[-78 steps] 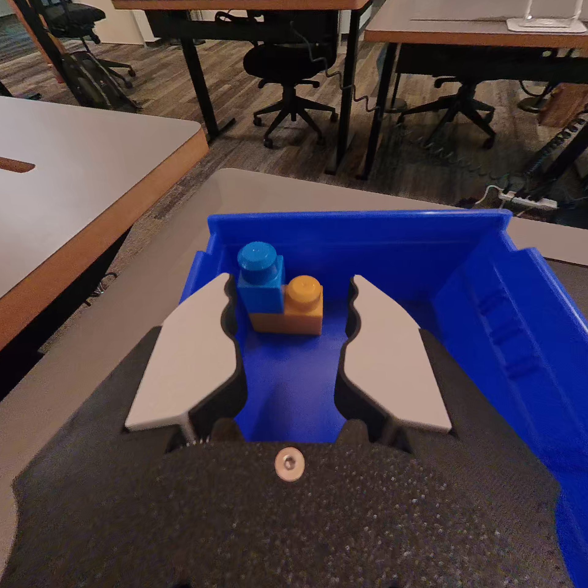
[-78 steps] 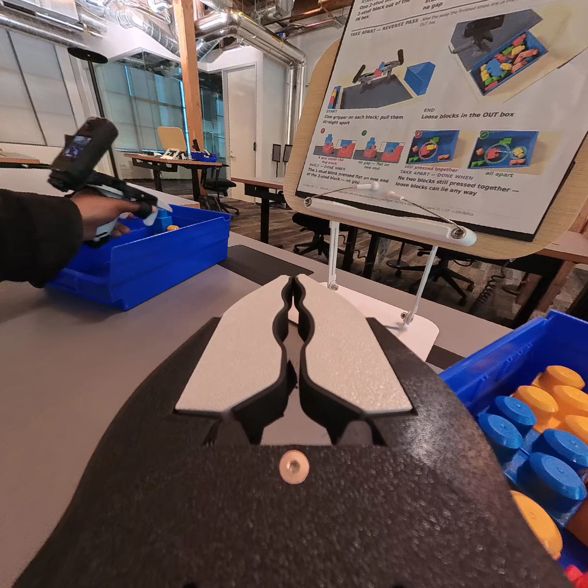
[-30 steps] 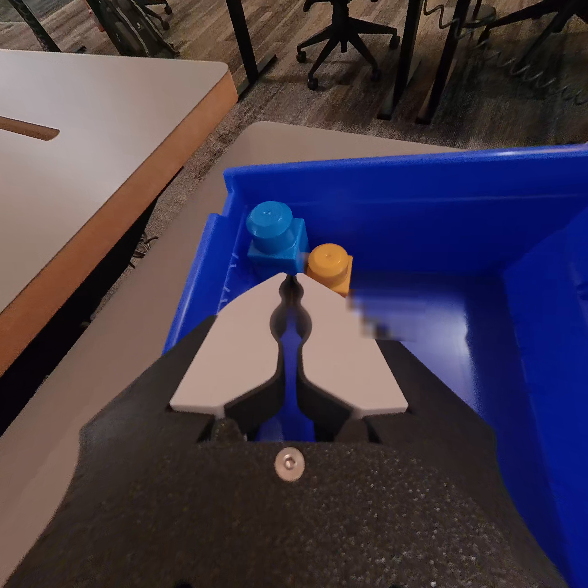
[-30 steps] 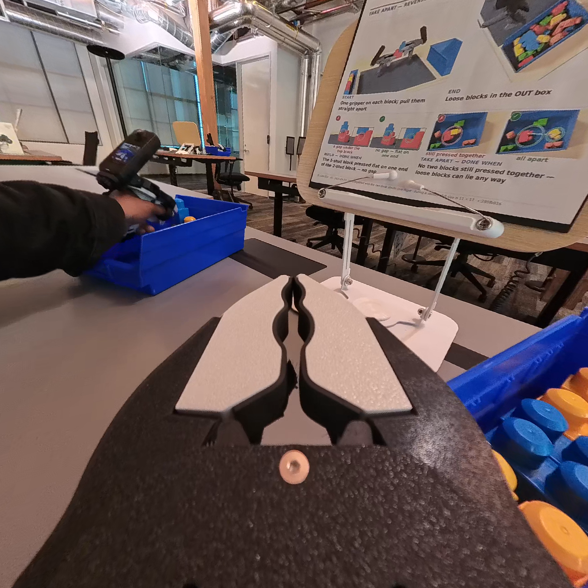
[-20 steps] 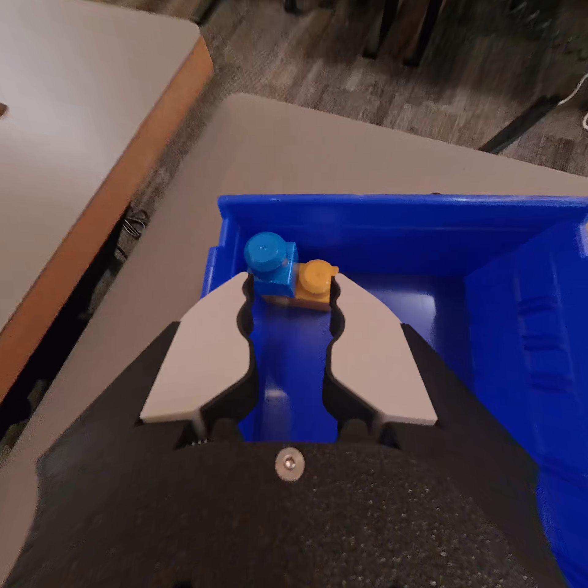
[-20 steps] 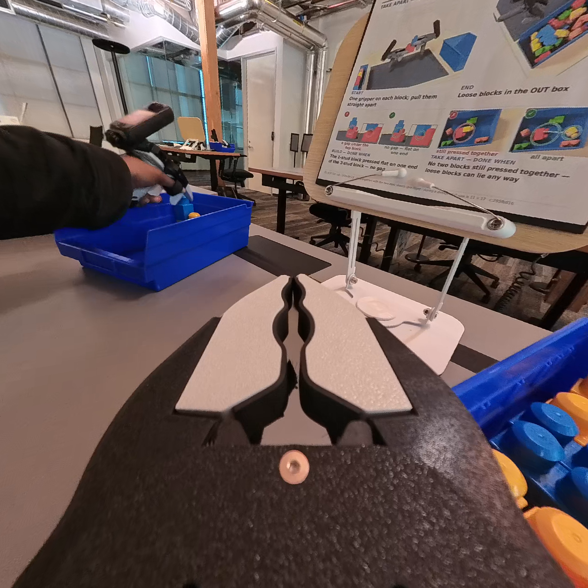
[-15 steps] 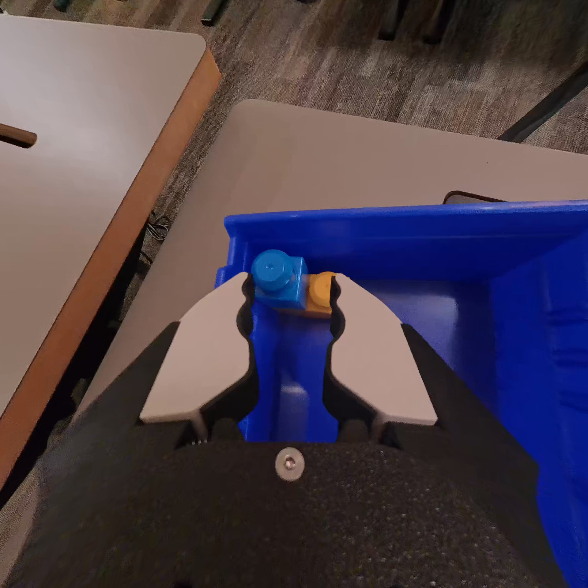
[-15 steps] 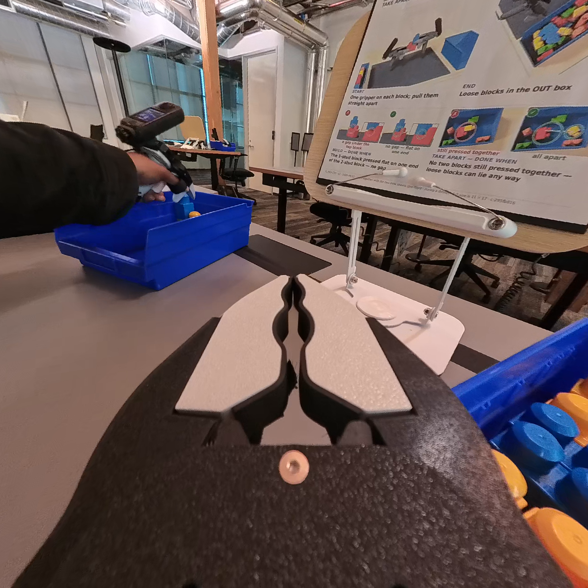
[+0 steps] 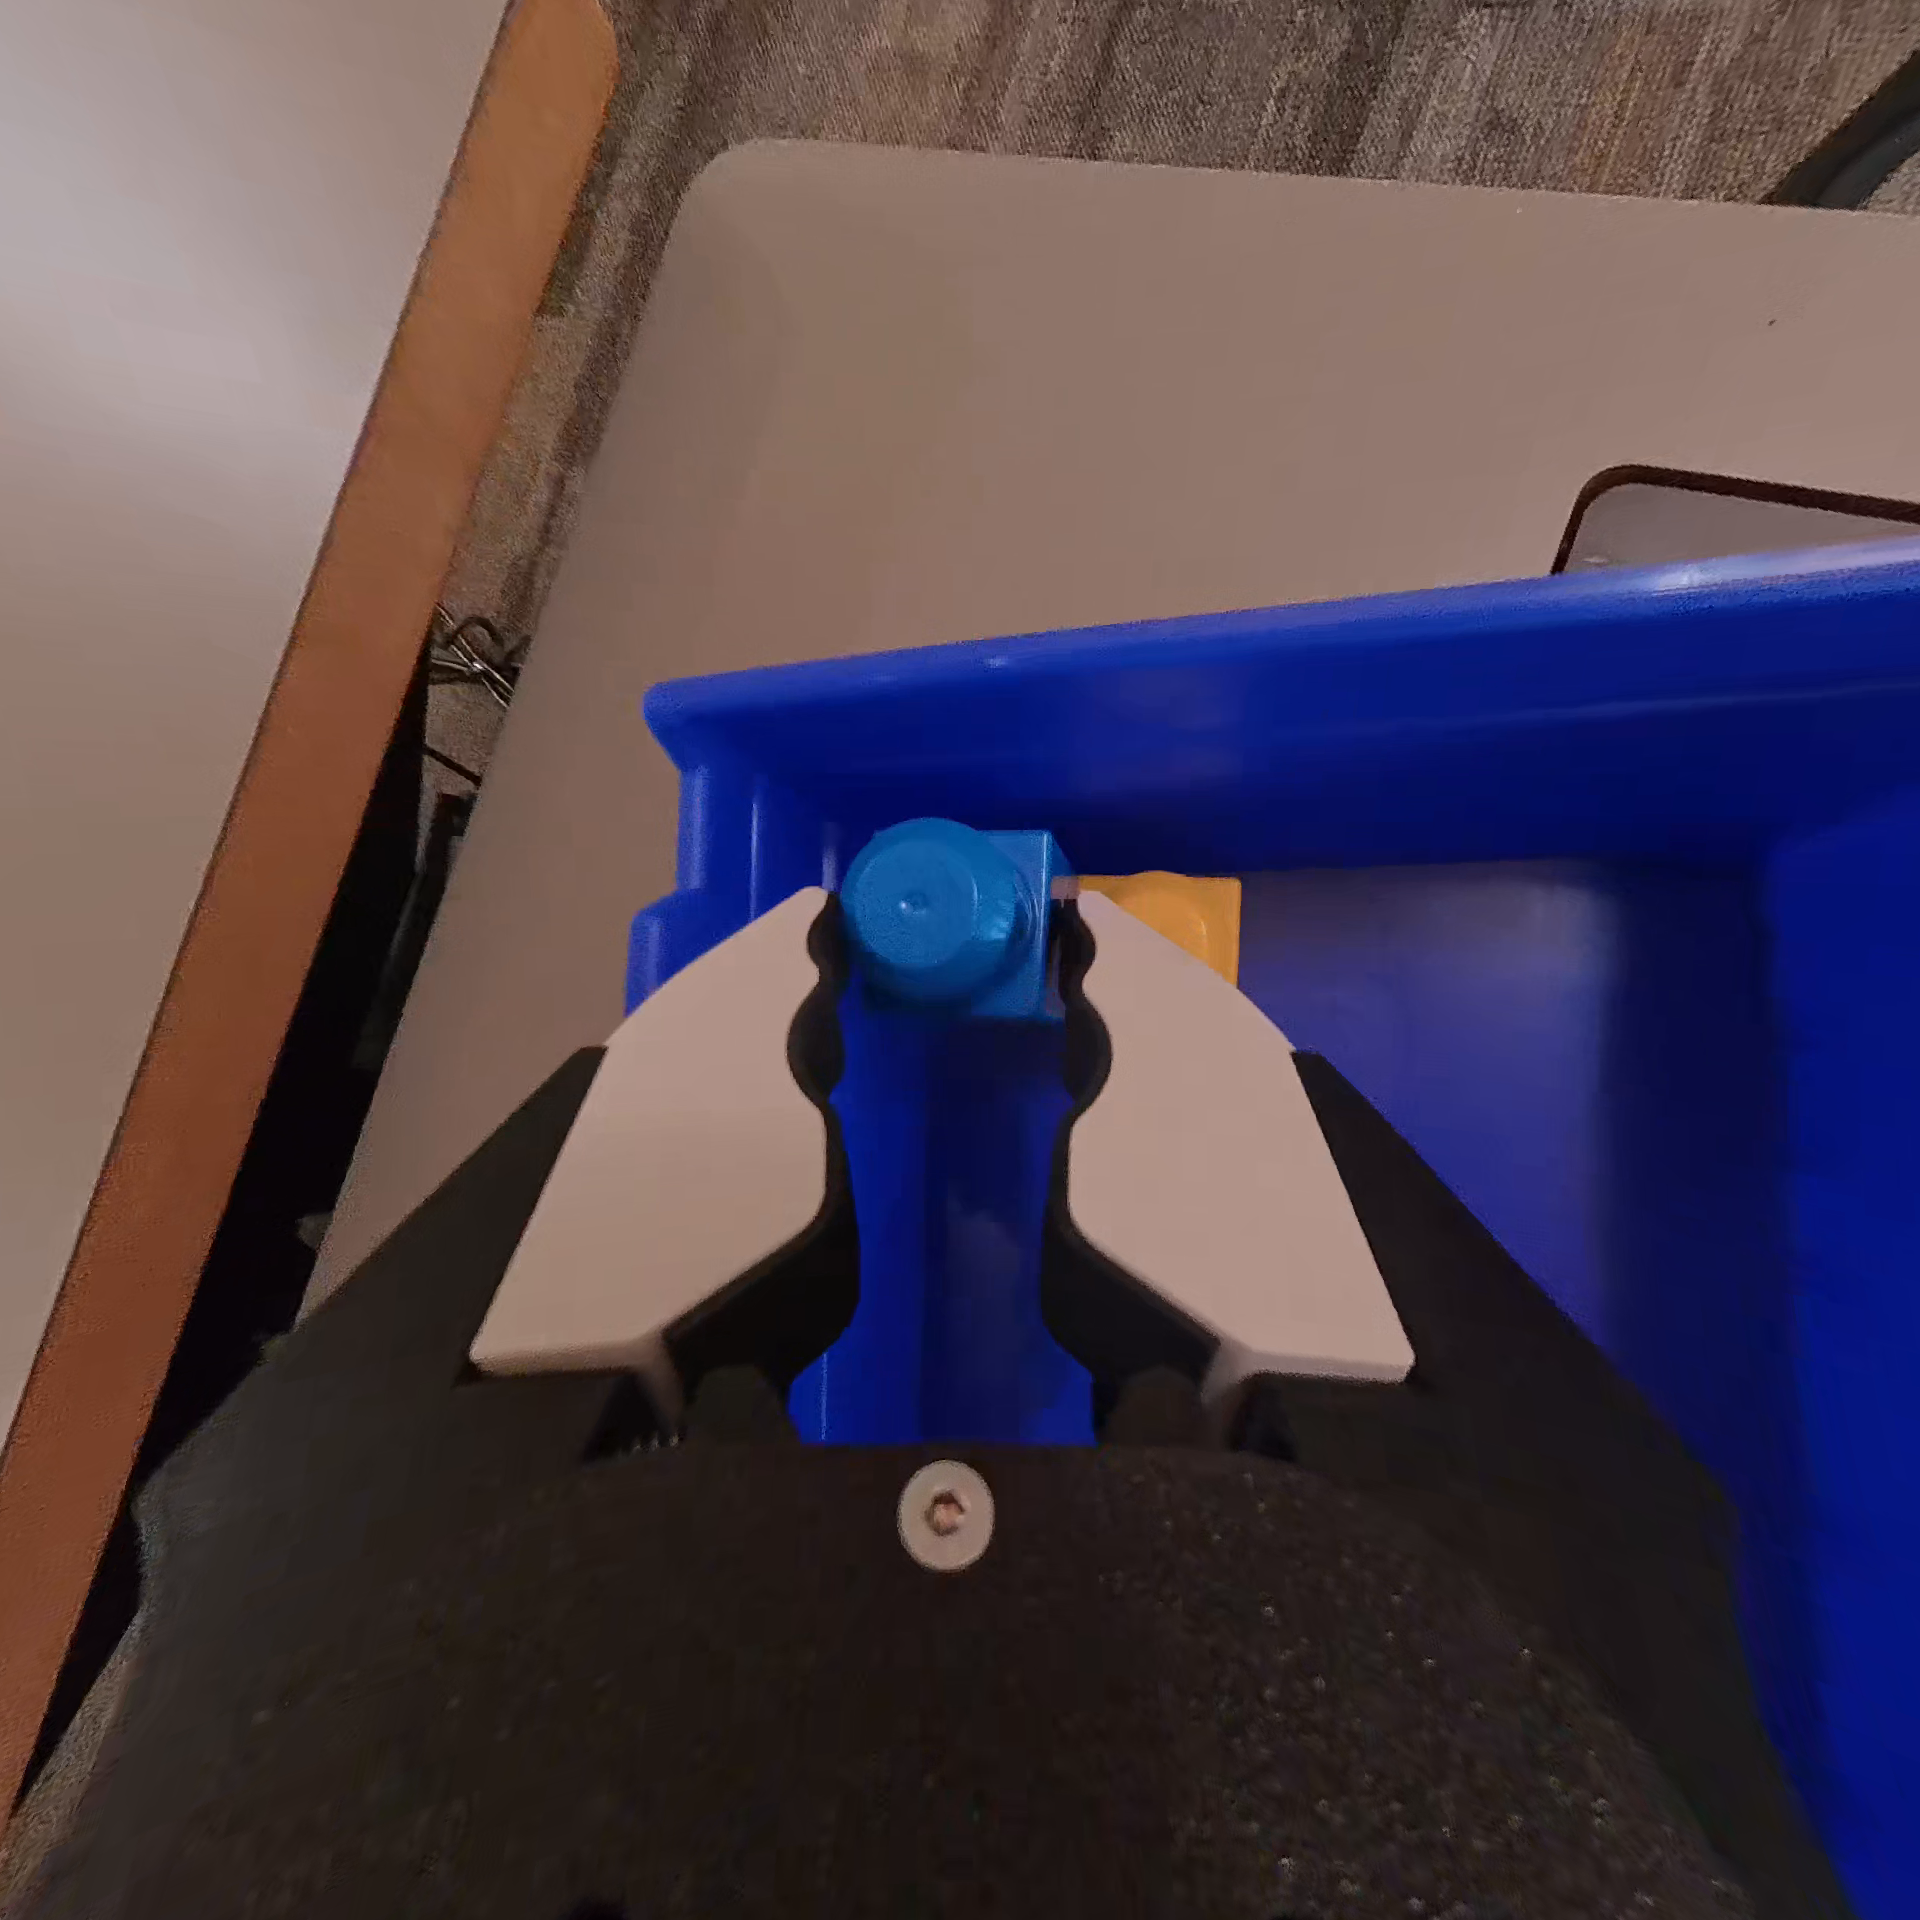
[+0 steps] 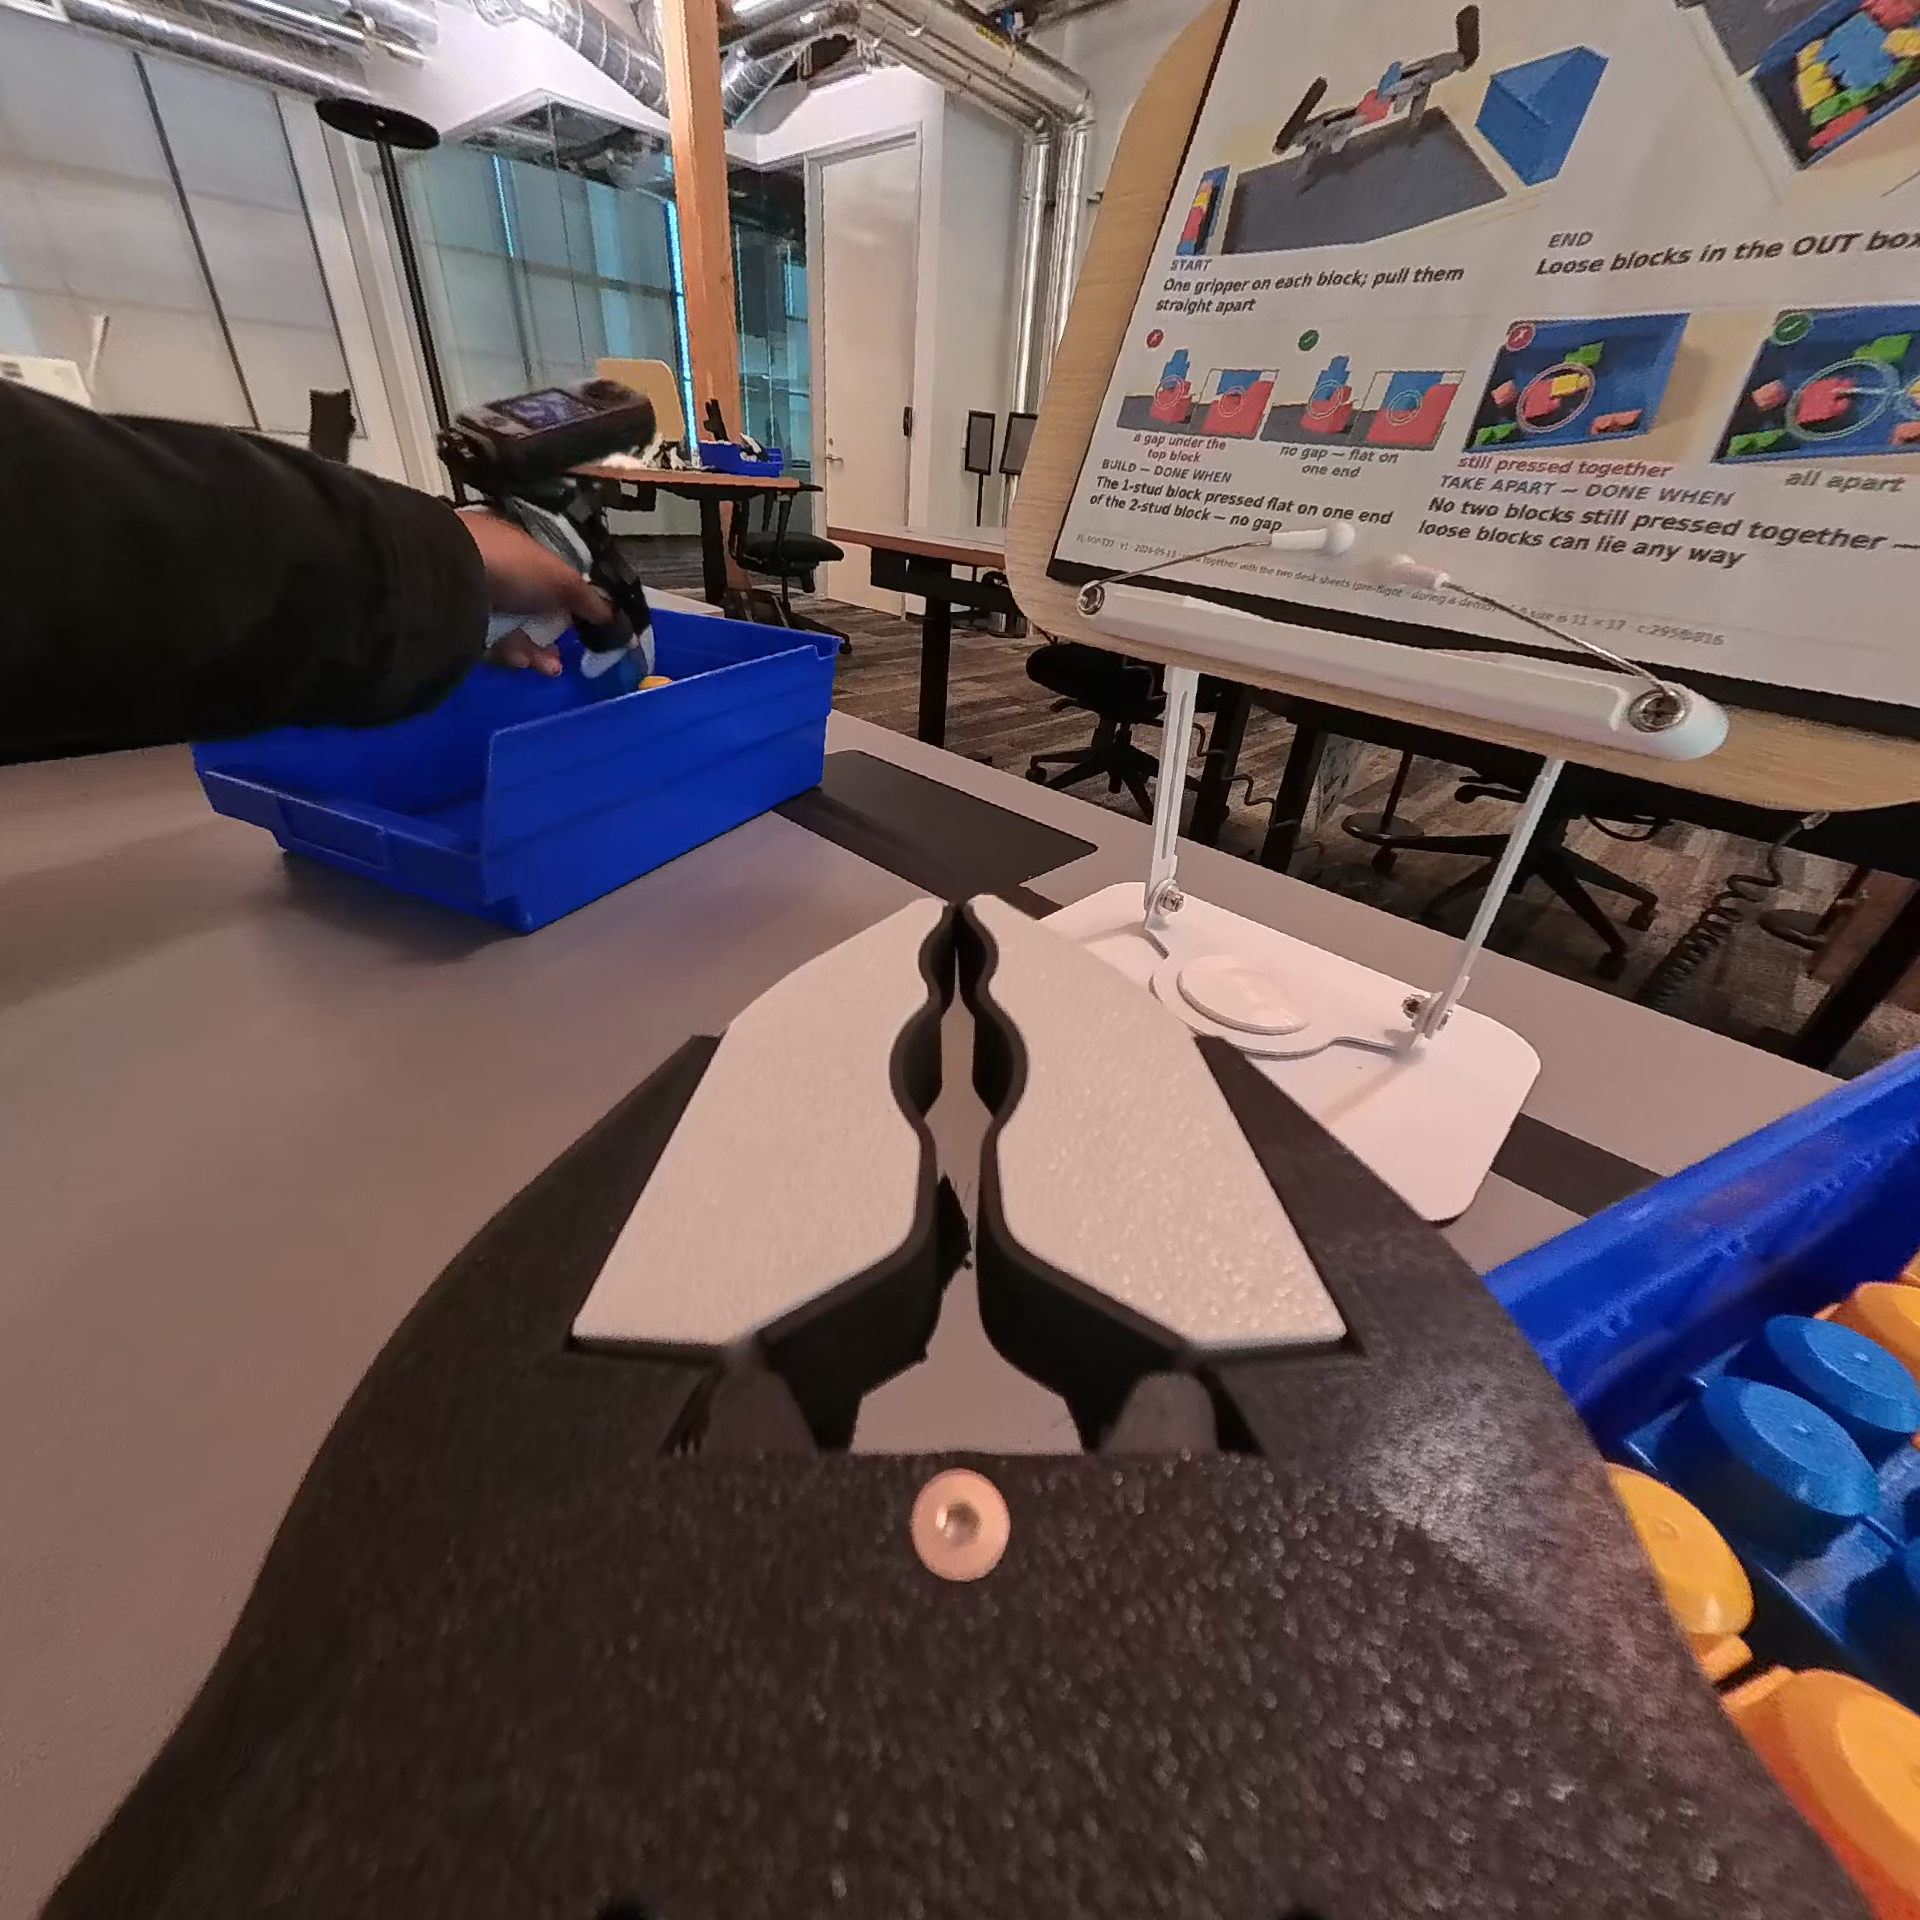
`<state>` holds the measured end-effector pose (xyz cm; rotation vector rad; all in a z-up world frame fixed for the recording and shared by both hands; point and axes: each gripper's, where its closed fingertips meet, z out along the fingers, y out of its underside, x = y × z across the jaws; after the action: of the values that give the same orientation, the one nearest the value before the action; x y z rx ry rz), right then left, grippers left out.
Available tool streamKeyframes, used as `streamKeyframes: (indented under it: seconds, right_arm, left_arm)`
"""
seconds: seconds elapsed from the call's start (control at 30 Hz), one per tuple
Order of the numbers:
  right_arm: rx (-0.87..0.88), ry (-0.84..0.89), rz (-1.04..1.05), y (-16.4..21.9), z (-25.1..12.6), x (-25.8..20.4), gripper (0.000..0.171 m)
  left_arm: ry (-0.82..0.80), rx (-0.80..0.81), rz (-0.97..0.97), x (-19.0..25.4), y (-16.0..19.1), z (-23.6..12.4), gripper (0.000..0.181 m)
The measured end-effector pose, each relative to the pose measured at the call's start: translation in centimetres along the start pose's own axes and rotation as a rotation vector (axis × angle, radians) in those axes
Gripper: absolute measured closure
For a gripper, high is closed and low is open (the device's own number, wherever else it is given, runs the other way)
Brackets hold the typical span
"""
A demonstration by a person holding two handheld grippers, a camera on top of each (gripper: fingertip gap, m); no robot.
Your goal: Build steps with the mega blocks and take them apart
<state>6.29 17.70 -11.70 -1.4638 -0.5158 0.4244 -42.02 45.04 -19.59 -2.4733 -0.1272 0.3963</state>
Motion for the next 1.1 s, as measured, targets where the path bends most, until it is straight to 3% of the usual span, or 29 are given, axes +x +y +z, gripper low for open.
streamKeyframes:
  seconds: [0.33, 0.57, 0.83, 0.97, 1.1]
  right_arm:
    - [0.003, 0.0, 0.001, -0.1, -0.1, 0.0, 0.171]
    - [0.002, 0.005, -0.006, -0.1, -0.1, 0.1, 0.171]
    - [-0.005, 0.018, -0.016, 0.1, -0.1, 0.3, 0.171]
    - [-0.011, 0.027, -0.022, 0.4, -0.1, 0.4, 0.171]
    - [-0.017, 0.029, -0.041, 0.5, 0.0, 0.2, 0.171]
  left_arm:
    - [0.046, 0.058, 0.019, 0.7, -0.3, -0.4, 0.146]
    - [0.107, 0.132, 0.076, 1.1, -2.6, -4.4, 0.146]
    - [0.288, 0.46, 0.177, 5.3, -7.7, -16.7, 0.146]
    - [0.421, 0.631, 0.278, 10.4, -6.3, -23.9, 0.146]
    - [0.583, 0.749, 0.373, 16.2, -2.0, -29.9, 0.146]
